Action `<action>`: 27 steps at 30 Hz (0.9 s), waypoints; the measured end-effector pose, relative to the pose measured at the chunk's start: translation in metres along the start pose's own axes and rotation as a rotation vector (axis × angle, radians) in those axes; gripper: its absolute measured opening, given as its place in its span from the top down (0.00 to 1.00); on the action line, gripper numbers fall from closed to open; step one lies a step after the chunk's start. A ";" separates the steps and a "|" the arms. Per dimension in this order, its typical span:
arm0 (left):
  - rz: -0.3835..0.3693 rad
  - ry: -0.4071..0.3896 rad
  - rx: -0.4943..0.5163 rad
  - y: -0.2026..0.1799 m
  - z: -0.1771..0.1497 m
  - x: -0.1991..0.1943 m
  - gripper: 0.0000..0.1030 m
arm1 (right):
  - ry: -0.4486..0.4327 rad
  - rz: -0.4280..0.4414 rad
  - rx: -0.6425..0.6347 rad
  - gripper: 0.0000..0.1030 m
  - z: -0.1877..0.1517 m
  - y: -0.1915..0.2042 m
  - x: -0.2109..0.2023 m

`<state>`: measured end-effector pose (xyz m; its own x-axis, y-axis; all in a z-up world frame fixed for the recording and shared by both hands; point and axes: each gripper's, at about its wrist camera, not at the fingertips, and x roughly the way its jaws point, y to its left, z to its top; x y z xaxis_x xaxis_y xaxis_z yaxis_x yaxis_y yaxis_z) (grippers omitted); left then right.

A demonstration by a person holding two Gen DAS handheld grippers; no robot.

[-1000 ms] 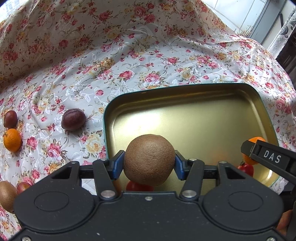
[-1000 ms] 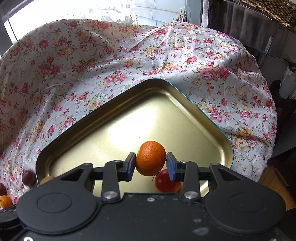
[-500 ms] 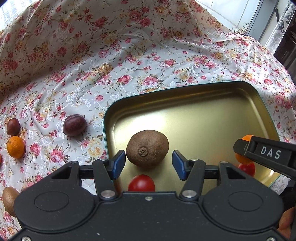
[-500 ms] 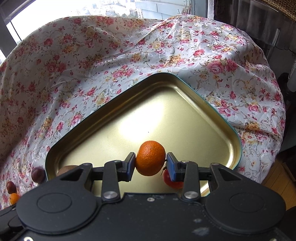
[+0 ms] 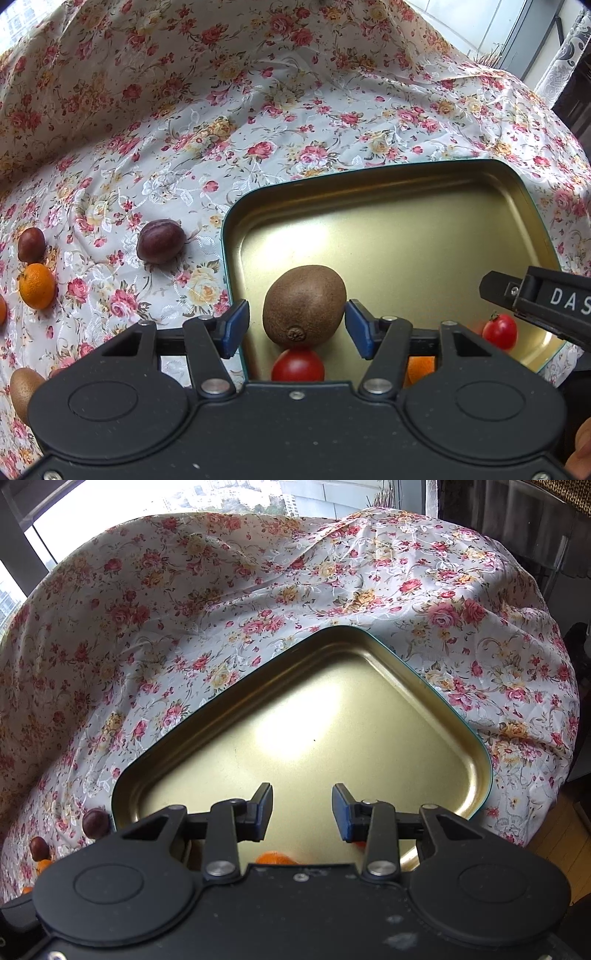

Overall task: Organize fruits
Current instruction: 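Lower the kiwi with the left tool while the right tool lowers the tangerine, opening both, then move the left tool to a tangerine on the cloth while the right tool returns to the fruits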

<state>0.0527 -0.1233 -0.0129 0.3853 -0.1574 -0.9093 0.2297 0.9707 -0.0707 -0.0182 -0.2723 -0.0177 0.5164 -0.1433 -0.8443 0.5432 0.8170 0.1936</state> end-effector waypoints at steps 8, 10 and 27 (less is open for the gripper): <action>-0.004 0.007 0.011 -0.002 -0.002 -0.001 0.39 | 0.036 -0.015 0.012 0.62 0.000 0.001 0.006; -0.009 -0.003 0.016 -0.002 -0.002 -0.004 0.39 | 0.034 -0.020 0.006 0.62 -0.001 0.003 0.006; 0.003 -0.081 -0.049 0.041 0.005 -0.023 0.39 | 0.040 -0.034 -0.063 0.62 -0.005 0.038 0.012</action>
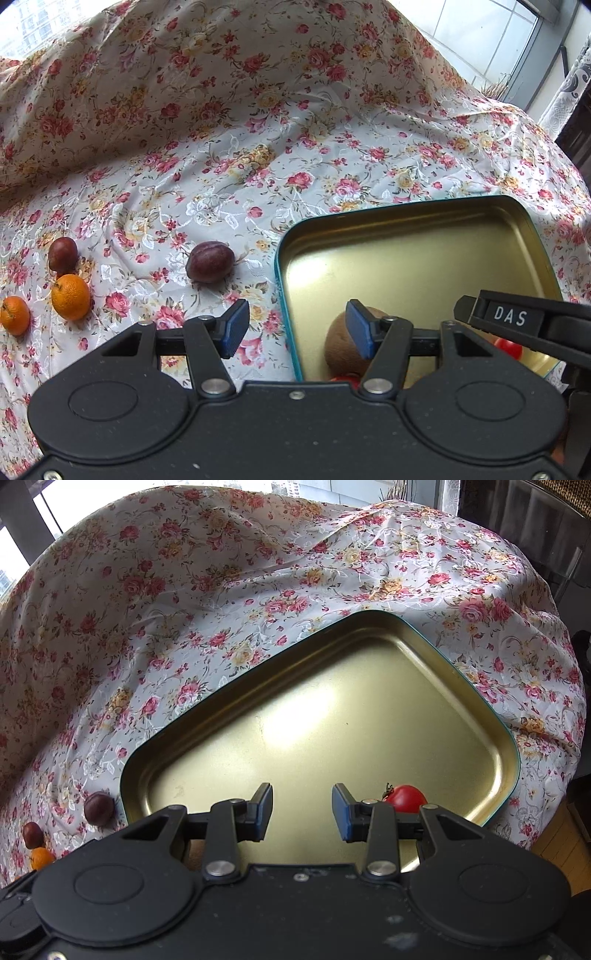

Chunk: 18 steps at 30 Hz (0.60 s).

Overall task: Organize fruits
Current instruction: 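Move the left tool to a tangerine on the cloth while the right tool returns to the fruits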

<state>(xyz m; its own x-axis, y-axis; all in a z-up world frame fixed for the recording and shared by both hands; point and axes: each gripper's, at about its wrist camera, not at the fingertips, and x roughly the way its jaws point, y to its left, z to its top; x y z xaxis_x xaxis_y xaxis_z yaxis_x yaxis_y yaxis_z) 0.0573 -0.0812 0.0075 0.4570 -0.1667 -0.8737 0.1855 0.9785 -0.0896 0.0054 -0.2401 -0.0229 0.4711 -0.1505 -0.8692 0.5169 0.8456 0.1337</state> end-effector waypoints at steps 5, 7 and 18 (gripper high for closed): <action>0.064 -0.026 -0.040 0.026 0.003 -0.002 0.39 | -0.010 0.016 -0.033 0.62 -0.004 0.022 -0.001; 0.091 -0.032 -0.053 0.038 0.003 -0.002 0.39 | -0.012 0.035 -0.054 0.62 -0.006 0.035 -0.002; 0.207 -0.009 -0.142 0.120 0.003 -0.002 0.36 | -0.013 0.106 -0.243 0.62 -0.041 0.138 -0.010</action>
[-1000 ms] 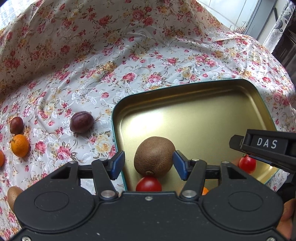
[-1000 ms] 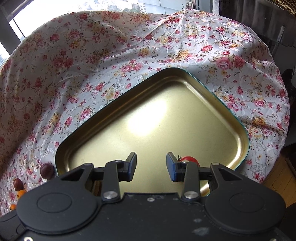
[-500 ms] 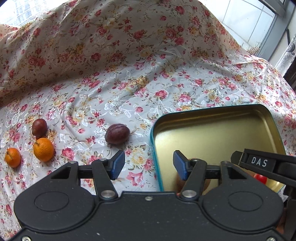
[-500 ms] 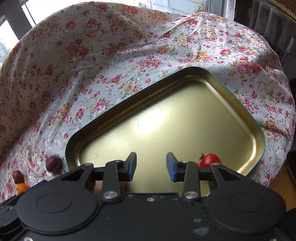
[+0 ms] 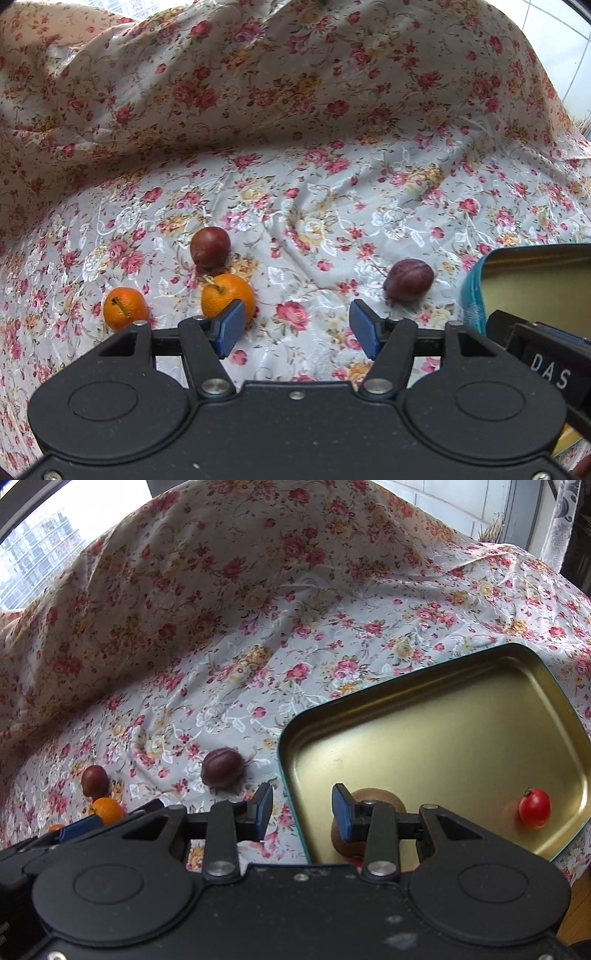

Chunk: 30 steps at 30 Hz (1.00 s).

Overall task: Organize fruits
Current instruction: 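Move the left tool to a tangerine on the cloth while the right tool returns to the fruits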

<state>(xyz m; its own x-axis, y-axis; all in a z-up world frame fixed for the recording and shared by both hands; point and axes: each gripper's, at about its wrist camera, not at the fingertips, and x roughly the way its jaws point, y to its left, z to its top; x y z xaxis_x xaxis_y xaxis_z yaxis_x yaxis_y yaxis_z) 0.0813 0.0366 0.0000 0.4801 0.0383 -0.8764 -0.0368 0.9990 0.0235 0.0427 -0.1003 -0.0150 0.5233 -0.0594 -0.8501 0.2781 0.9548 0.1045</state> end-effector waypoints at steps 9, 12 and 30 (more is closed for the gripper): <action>0.046 0.010 -0.112 0.060 0.008 0.005 0.36 | 0.033 0.025 -0.177 0.62 -0.018 0.076 0.009; 0.046 0.010 -0.137 0.075 0.008 0.005 0.36 | 0.018 0.027 -0.228 0.62 -0.023 0.093 0.009; 0.077 0.063 -0.222 0.141 0.007 0.017 0.36 | 0.140 0.221 -0.077 0.62 -0.016 0.104 0.031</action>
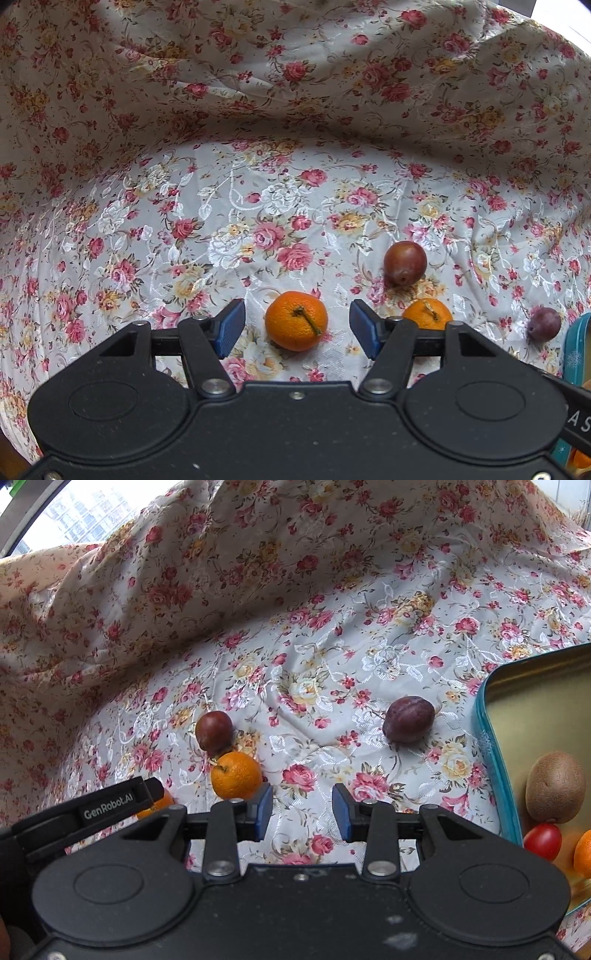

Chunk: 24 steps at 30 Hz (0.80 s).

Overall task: Organize fruits
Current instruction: 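Move the left tool to a tangerine on the cloth while the right tool returns to the fruits, then close the left tool on the tangerine while the right tool grasps another tangerine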

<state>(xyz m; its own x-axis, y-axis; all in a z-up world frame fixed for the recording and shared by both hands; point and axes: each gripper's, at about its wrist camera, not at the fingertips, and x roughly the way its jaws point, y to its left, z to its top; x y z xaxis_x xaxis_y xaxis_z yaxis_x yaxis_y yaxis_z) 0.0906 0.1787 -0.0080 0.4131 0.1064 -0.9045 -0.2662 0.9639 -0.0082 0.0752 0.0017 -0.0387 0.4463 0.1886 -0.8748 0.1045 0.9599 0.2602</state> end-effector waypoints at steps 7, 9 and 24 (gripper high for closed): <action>-0.016 0.057 -0.045 0.022 0.002 0.009 0.36 | 0.017 -0.045 -0.081 0.62 0.000 0.015 0.004; -0.025 0.081 -0.064 0.029 0.002 0.014 0.35 | 0.026 -0.064 -0.083 0.62 0.000 0.016 0.007; -0.108 0.088 -0.045 0.026 -0.001 0.023 0.35 | 0.003 -0.054 0.005 0.65 0.006 0.007 0.006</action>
<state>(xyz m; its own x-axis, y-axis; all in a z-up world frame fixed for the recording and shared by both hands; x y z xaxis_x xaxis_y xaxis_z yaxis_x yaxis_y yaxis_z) 0.0928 0.2061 -0.0296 0.3636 -0.0214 -0.9313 -0.2640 0.9564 -0.1251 0.0840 0.0078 -0.0396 0.4373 0.1375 -0.8888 0.1331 0.9675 0.2152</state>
